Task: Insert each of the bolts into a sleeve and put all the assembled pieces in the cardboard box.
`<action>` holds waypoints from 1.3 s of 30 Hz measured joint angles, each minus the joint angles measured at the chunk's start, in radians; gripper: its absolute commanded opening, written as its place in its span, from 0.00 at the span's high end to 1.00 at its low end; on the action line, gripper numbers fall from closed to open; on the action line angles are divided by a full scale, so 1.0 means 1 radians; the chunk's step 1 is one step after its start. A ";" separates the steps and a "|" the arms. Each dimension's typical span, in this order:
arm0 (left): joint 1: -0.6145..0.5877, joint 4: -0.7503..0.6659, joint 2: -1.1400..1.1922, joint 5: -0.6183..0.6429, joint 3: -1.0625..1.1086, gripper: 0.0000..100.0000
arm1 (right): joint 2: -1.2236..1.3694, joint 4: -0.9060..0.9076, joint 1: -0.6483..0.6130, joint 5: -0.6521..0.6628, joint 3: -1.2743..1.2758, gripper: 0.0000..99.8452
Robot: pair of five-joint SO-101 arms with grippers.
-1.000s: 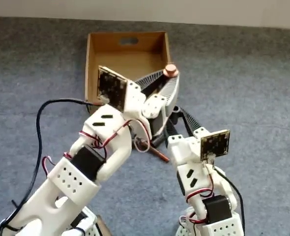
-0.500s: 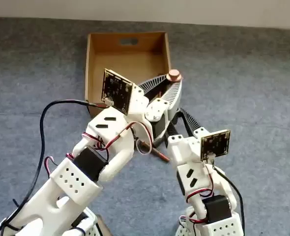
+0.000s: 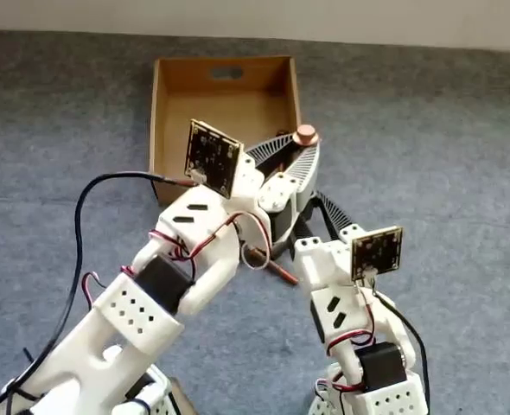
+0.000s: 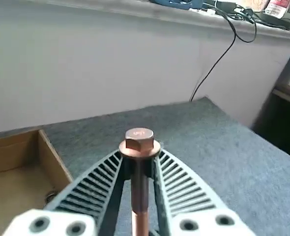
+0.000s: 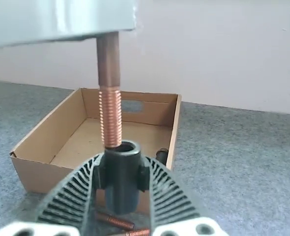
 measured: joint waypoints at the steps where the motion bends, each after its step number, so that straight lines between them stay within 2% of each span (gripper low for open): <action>1: 0.000 -0.005 0.012 -0.002 -0.002 0.99 | 0.002 0.000 0.000 0.000 0.000 0.99; 34: 0.025 -0.012 0.014 -0.003 -0.002 0.99 | 0.002 0.002 0.000 0.000 0.002 0.99; 39: 0.066 -0.011 0.017 -0.003 0.002 0.99 | -0.005 0.000 0.006 0.000 -0.002 0.99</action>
